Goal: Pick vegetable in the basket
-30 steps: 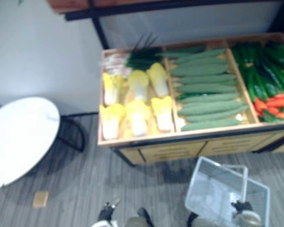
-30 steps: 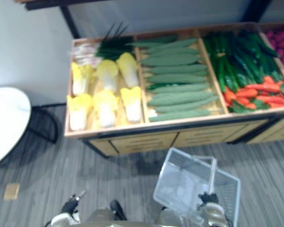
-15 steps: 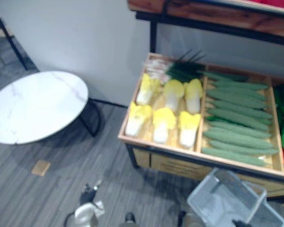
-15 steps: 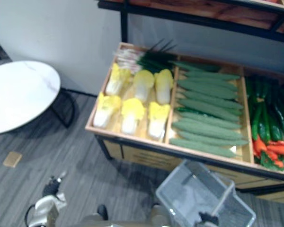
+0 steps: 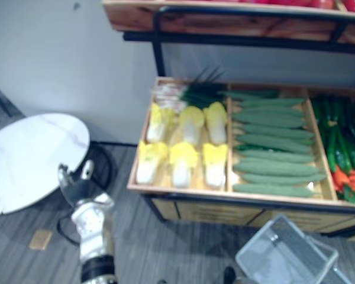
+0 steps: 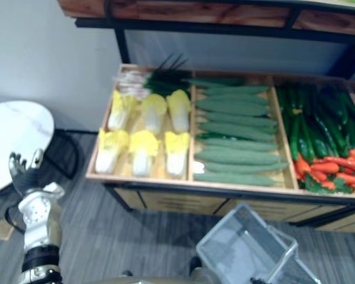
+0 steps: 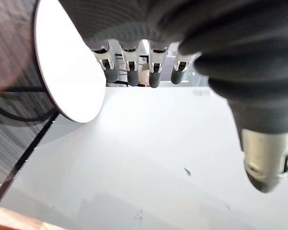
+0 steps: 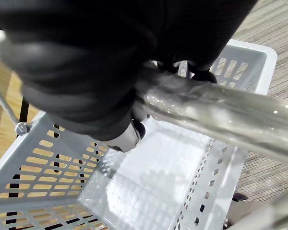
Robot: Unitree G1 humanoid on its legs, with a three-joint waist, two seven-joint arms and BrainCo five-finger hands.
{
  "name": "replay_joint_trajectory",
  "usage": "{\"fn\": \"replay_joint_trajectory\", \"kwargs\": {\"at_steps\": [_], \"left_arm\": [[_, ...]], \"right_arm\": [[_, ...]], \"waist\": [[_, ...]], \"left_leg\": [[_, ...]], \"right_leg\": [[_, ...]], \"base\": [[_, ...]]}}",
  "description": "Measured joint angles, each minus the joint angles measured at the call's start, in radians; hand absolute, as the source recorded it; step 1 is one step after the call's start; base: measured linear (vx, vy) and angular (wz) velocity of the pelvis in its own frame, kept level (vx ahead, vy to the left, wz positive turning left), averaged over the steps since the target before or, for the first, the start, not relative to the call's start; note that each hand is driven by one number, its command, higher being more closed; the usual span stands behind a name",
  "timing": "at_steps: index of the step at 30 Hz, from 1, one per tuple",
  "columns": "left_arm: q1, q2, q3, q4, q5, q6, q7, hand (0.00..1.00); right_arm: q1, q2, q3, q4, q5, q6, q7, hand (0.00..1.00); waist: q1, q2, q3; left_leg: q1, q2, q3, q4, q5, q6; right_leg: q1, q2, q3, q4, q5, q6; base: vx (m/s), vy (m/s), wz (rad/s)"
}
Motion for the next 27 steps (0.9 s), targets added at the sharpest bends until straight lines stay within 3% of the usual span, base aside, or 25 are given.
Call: {"fn": "replay_joint_trajectory", "kwargs": {"at_steps": [3, 6, 11, 13, 18, 27], "left_arm": [[0.000, -0.004, -0.055, -0.025, 0.044, 0.006, -0.003, 0.00], [-0.001, -0.021, -0.112, -0.033, 0.100, 0.017, -0.024, 0.00], [-0.027, -0.060, -0.214, -0.018, 0.190, 0.049, -0.067, 0.00], [-0.037, -0.070, -0.251, 0.002, 0.214, 0.057, -0.074, 0.00], [-0.097, -0.115, -0.328, 0.059, 0.325, 0.084, -0.101, 0.00], [-0.161, -0.132, -0.347, 0.101, 0.403, 0.125, -0.093, 0.00]], "right_arm": [[0.018, 0.003, 0.000, -0.011, 0.001, -0.001, 0.001, 1.00], [0.024, 0.013, -0.002, -0.019, 0.001, -0.001, 0.001, 1.00], [0.029, 0.027, -0.007, -0.039, 0.000, 0.000, 0.001, 1.00], [0.028, 0.028, -0.005, -0.052, -0.001, 0.000, 0.002, 1.00], [0.034, 0.032, -0.008, -0.056, -0.001, 0.000, 0.001, 1.00], [0.033, 0.034, -0.002, -0.106, 0.000, 0.001, -0.003, 1.00]], "waist": [[-0.002, -0.001, -0.014], [-0.025, -0.001, -0.017], [-0.032, 0.001, -0.019], [-0.049, 0.004, -0.019], [-0.053, 0.013, -0.017], [-0.053, 0.032, 0.015]], "left_leg": [[0.003, -0.002, 0.023, 0.000, -0.001, -0.002], [0.014, -0.002, 0.054, 0.000, -0.002, -0.002], [0.017, 0.001, 0.111, 0.000, -0.003, -0.004], [0.017, 0.001, 0.124, 0.000, -0.003, -0.004], [0.020, 0.001, 0.155, 0.000, -0.003, -0.004], [0.011, -0.001, 0.181, 0.001, -0.002, -0.004]], "right_leg": [[0.000, 0.001, 0.018, -0.014, 0.010, 0.002], [0.000, 0.002, 0.034, -0.015, 0.014, 0.002], [-0.019, 0.010, 0.073, -0.024, 0.029, 0.000], [-0.027, 0.010, 0.082, -0.023, 0.030, 0.000], [-0.039, 0.013, 0.101, -0.020, 0.031, 0.001], [-0.080, 0.013, 0.120, 0.006, 0.030, 0.001]], "base": [[-0.01, 0.005, -0.19], [-0.02, -0.009, -0.19], [-0.03, -0.019, -0.23], [-0.03, -0.016, -0.16], [-0.03, -0.019, -0.12], [-0.04, -0.019, -0.07]]}}
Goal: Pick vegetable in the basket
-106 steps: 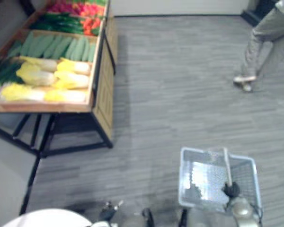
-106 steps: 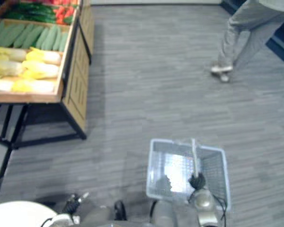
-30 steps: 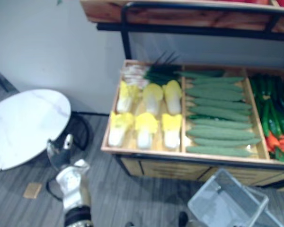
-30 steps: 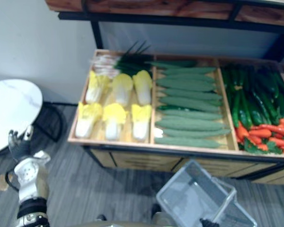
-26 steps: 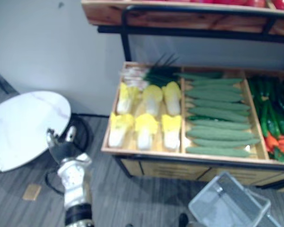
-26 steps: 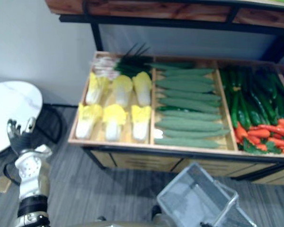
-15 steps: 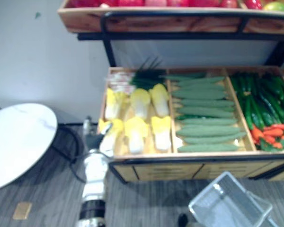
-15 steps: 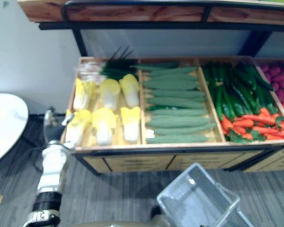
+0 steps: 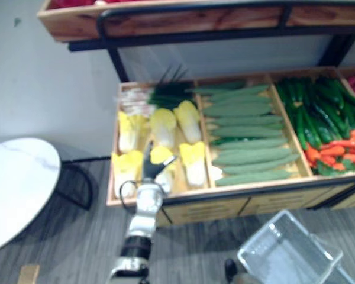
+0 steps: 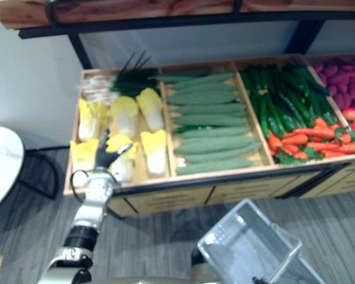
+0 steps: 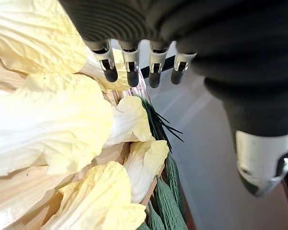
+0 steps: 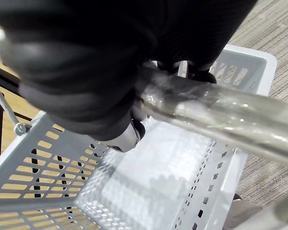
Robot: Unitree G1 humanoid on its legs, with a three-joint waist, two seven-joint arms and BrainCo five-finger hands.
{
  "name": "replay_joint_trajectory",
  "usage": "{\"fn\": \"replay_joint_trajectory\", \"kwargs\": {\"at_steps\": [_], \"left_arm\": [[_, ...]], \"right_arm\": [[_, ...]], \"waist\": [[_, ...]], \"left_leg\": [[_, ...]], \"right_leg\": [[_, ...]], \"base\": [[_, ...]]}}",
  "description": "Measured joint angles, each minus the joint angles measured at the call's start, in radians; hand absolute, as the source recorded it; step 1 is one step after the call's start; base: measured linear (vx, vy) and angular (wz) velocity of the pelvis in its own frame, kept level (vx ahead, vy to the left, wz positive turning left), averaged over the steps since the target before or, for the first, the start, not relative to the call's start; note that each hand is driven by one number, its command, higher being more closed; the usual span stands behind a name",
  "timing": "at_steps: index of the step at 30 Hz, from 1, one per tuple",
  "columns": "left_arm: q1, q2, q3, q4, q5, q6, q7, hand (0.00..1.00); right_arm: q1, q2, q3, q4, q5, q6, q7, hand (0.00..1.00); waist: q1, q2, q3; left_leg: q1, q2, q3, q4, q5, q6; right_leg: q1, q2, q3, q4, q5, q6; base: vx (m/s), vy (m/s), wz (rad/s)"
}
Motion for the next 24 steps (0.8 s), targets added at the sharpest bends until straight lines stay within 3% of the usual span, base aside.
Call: {"fn": "replay_joint_trajectory", "kwargs": {"at_steps": [8, 24], "left_arm": [[-0.064, -0.027, 0.027, 0.021, 0.000, 0.025, 0.071, 0.00], [-0.116, -0.033, 0.070, 0.075, -0.001, 0.043, 0.140, 0.00]], "right_arm": [[-0.009, 0.002, 0.039, -0.061, 0.001, 0.000, -0.025, 1.00], [-0.055, -0.003, 0.075, -0.100, 0.008, -0.002, -0.047, 1.00]], "waist": [[0.001, -0.003, 0.048], [0.004, -0.010, 0.115]], "left_leg": [[-0.062, 0.006, 0.026, 0.029, 0.001, 0.001], [-0.156, -0.002, 0.058, 0.046, 0.010, 0.013]], "right_leg": [[-0.068, -0.007, -0.001, 0.025, 0.000, 0.000], [-0.185, -0.028, -0.017, 0.100, -0.026, 0.001]], "base": [[-0.05, -0.028, -0.02], [-0.02, -0.006, 0.03]]}}
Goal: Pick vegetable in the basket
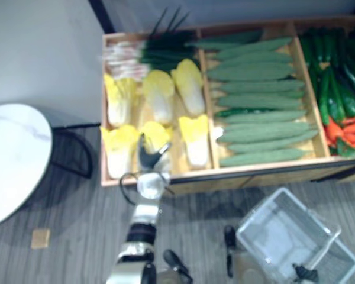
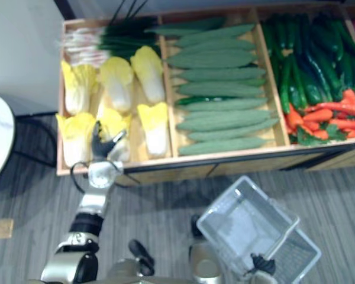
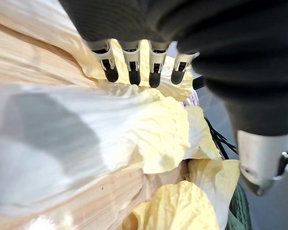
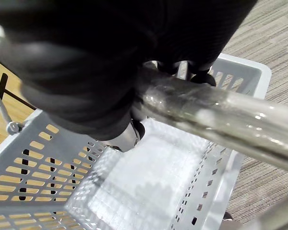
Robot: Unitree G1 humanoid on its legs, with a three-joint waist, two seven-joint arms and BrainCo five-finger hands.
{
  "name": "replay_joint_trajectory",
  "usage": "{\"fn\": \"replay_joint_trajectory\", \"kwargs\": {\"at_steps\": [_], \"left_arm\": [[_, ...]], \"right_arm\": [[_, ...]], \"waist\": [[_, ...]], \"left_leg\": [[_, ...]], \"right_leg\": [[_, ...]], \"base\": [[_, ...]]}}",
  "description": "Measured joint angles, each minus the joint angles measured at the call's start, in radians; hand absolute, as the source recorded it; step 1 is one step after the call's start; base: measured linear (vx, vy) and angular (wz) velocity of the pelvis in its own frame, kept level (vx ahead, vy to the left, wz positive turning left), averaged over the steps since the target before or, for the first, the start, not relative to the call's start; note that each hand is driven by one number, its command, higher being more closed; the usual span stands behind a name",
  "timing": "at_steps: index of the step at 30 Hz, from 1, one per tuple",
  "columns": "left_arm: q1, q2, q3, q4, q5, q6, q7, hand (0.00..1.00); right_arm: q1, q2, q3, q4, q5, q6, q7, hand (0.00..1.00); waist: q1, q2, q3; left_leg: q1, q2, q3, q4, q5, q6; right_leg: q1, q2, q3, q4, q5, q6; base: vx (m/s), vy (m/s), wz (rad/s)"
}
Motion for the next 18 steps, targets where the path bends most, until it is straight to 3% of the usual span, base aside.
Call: {"fn": "replay_joint_trajectory", "kwargs": {"at_steps": [11, 12, 18], "left_arm": [[-0.116, 0.017, 0.036, 0.118, 0.000, 0.015, 0.043, 0.00], [-0.120, 0.027, 0.036, 0.126, 0.000, 0.015, 0.045, 1.00], [-0.213, 0.093, 0.072, 0.208, 0.000, 0.012, 0.052, 1.00]], "right_arm": [[-0.050, -0.005, 0.034, -0.003, 0.031, -0.001, -0.033, 1.00], [-0.056, -0.007, 0.037, -0.003, 0.036, -0.001, -0.034, 1.00], [-0.070, -0.009, 0.046, -0.016, 0.062, -0.005, -0.036, 1.00]], "waist": [[0.001, -0.004, 0.061], [0.002, -0.005, 0.062], [0.000, -0.008, 0.085]], "left_leg": [[-0.032, -0.001, 0.036, 0.005, 0.003, 0.003], [-0.036, -0.003, 0.050, 0.006, 0.003, 0.004], [-0.066, -0.016, 0.054, 0.000, 0.008, 0.011]], "right_leg": [[-0.056, -0.001, 0.009, 0.029, -0.002, -0.001], [-0.067, -0.001, 0.016, 0.035, -0.002, -0.001], [-0.107, -0.014, 0.018, 0.047, -0.002, -0.001]], "base": [[-0.02, -0.013, -0.05], [-0.04, -0.010, -0.10], [-0.05, -0.018, 0.01]]}}
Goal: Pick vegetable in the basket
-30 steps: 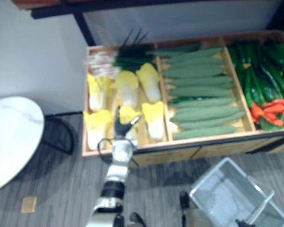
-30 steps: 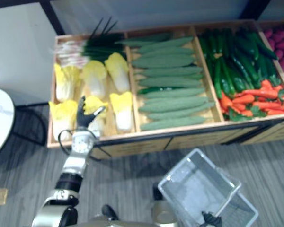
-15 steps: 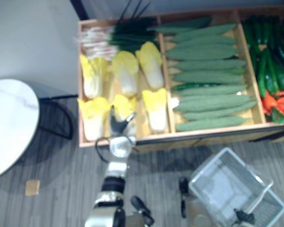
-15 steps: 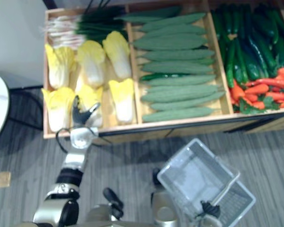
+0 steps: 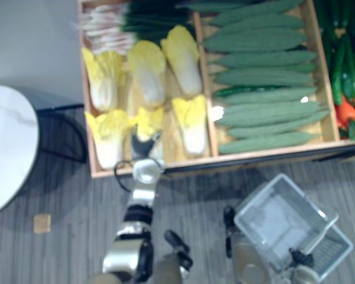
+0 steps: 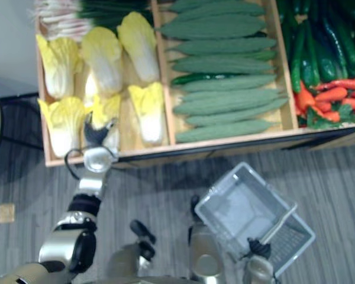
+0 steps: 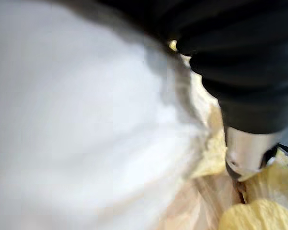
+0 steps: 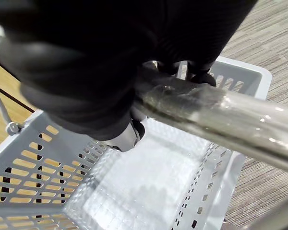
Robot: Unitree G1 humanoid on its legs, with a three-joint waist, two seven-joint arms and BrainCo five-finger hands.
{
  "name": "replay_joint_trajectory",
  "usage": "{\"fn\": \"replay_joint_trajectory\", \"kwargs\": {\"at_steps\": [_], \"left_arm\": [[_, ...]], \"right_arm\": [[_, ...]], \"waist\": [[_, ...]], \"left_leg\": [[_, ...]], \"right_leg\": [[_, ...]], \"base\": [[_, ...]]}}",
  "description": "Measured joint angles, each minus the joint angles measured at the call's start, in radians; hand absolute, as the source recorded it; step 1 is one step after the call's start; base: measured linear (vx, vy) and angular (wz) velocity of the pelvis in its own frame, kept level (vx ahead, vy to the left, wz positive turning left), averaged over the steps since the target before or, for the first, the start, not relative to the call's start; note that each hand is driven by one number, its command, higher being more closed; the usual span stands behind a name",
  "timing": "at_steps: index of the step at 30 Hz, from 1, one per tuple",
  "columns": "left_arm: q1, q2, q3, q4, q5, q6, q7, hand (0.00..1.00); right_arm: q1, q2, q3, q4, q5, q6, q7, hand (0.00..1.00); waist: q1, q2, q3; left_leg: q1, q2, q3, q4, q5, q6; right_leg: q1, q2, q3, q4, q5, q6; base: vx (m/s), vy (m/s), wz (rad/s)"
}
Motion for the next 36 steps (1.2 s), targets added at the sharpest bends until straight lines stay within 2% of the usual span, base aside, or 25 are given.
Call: {"fn": "replay_joint_trajectory", "kwargs": {"at_steps": [2, 13, 16, 20, 22, 23, 24, 25, 26, 27, 28, 31, 34, 35, 36], "left_arm": [[-0.030, 0.027, 0.005, 0.021, 0.000, 0.000, -0.002, 1.00], [-0.082, 0.039, 0.042, 0.082, -0.017, 0.001, -0.036, 1.00], [-0.084, 0.044, 0.042, 0.088, -0.021, 0.009, -0.052, 1.00], [-0.071, 0.057, 0.039, 0.065, -0.026, 0.021, -0.055, 1.00], [-0.048, 0.061, 0.023, 0.013, -0.054, 0.024, -0.067, 1.00], [-0.013, 0.062, -0.002, -0.040, -0.061, 0.024, -0.075, 1.00], [0.008, 0.061, -0.012, -0.069, -0.062, 0.024, -0.080, 1.00], [0.062, 0.060, -0.031, -0.135, -0.062, 0.024, -0.084, 1.00], [0.122, 0.057, -0.038, -0.208, -0.062, 0.022, -0.083, 1.00], [0.153, 0.057, -0.037, -0.241, -0.062, 0.022, -0.081, 1.00], [0.218, 0.056, -0.043, -0.299, -0.060, 0.021, -0.081, 1.00], [0.240, 0.055, -0.075, -0.369, -0.038, 0.021, -0.084, 1.00], [0.270, 0.057, -0.081, -0.445, -0.001, 0.020, -0.081, 1.00], [0.290, 0.058, -0.079, -0.478, 0.020, 0.018, -0.080, 1.00], [0.302, 0.057, -0.075, -0.508, 0.034, 0.017, -0.079, 1.00]], "right_arm": [[-0.005, 0.000, 0.000, -0.001, 0.004, 0.000, 0.000, 1.00], [-0.035, -0.001, 0.027, 0.001, 0.008, 0.002, 0.003, 1.00], [-0.041, 0.004, 0.030, 0.010, 0.008, 0.005, 0.006, 1.00], [-0.045, 0.016, 0.054, 0.019, 0.008, 0.009, 0.013, 1.00], [-0.051, 0.019, 0.065, 0.023, 0.008, 0.009, 0.017, 1.00], [-0.068, 0.020, 0.068, 0.048, 0.007, 0.008, 0.021, 1.00], [-0.078, 0.019, 0.068, 0.060, 0.007, 0.008, 0.023, 1.00], [-0.092, 0.016, 0.071, 0.070, 0.006, 0.009, 0.026, 1.00], [-0.111, 0.005, 0.074, 0.089, 0.005, 0.009, 0.034, 1.00], [-0.123, -0.003, 0.074, 0.101, 0.001, 0.010, 0.042, 1.00], [-0.128, -0.016, 0.072, 0.118, -0.003, 0.012, 0.052, 1.00], [-0.097, -0.015, 0.055, 0.118, -0.003, 0.014, 0.053, 1.00], [-0.064, 0.001, 0.058, 0.053, -0.002, 0.019, 0.049, 1.00], [-0.051, 0.005, 0.064, 0.014, -0.003, 0.017, 0.045, 1.00], [-0.051, 0.006, 0.074, -0.005, -0.003, 0.009, 0.045, 1.00]], "waist": [[0.000, -0.004, 0.005], [0.000, -0.014, 0.013], [-0.001, -0.027, 0.015], [0.000, -0.064, 0.012], [-0.002, -0.086, 0.011], [-0.002, -0.104, 0.009], [-0.003, -0.110, 0.008], [-0.002, -0.116, 0.006], [0.001, -0.115, 0.006], [0.004, -0.110, 0.006], [-0.001, -0.090, -0.001], [-0.009, -0.092, -0.004], [-0.010, -0.105, -0.008], [-0.010, -0.107, -0.008], [-0.010, -0.108, -0.008]], "left_leg": [[-0.015, -0.006, 0.005, -0.004, 0.003, 0.005], [0.016, -0.013, 0.021, -0.015, 0.004, 0.005], [0.041, -0.011, 0.025, -0.017, 0.004, 0.005], [0.075, -0.003, 0.034, -0.013, 0.002, 0.004], [0.076, -0.006, -0.010, 0.019, -0.003, 0.003], [0.072, -0.004, -0.097, 0.051, -0.010, 0.015], [0.071, -0.004, -0.153, 0.069, -0.018, 0.023], [0.065, -0.004, -0.267, 0.115, -0.050, 0.048], [0.048, -0.009, -0.401, 0.168, -0.117, 0.060], [0.052, -0.017, -0.477, 0.185, -0.152, 0.055], [0.075, -0.022, -0.593, 0.199, -0.220, 0.035], [0.094, -0.057, -0.573, 0.192, -0.262, 0.012], [0.086, -0.088, -0.544, 0.194, -0.273, 0.019], [0.070, -0.095, -0.521, 0.220, -0.281, 0.032], [0.047, -0.097, -0.489, 0.245, -0.280, 0.039]], "right_leg": [[-0.016, -0.006, 0.002, -0.001, 0.004, 0.004], [0.012, -0.008, 0.007, -0.010, 0.008, 0.011], [0.042, -0.003, 0.010, -0.026, 0.011, 0.014], [0.074, 0.014, 0.033, -0.047, 0.022, 0.010], [0.082, 0.017, 0.046, -0.050, 0.026, 0.009], [0.089, 0.019, 0.067, -0.060, 0.036, 0.008], [0.095, 0.020, 0.081, -0.066, 0.041, 0.007], [0.100, 0.022, 0.117, -0.071, 0.049, 0.009], [0.101, 0.027, 0.159, -0.071, 0.053, 0.013], [0.100, 0.031, 0.185, -0.072, 0.059, 0.016], [0.100, 0.054, 0.232, -0.073, 0.069, 0.030], [0.094, 0.033, 0.263, -0.092, 0.101, 0.057], [0.067, 0.010, 0.278, -0.098, 0.135, 0.062], [0.050, 0.004, 0.258, -0.100, 0.172, 0.042], [0.026, 0.009, 0.208, -0.124, 0.254, -0.027]], "base": [[-0.02, -0.007, 0.01], [0.00, -0.004, -0.02], [-0.02, -0.014, -0.05], [0.00, -0.026, -0.18], [0.01, -0.051, -0.22], [0.03, -0.094, -0.29], [0.05, -0.108, -0.56], [0.03, -0.018, -0.81], [0.01, 0.024, -1.02], [-0.02, 0.152, -1.40], [-0.03, 0.167, -1.06], [-0.06, 0.171, -0.50], [-0.12, 0.143, -0.37], [-0.15, 0.107, -0.65], [-0.21, 0.119, -0.93]]}}
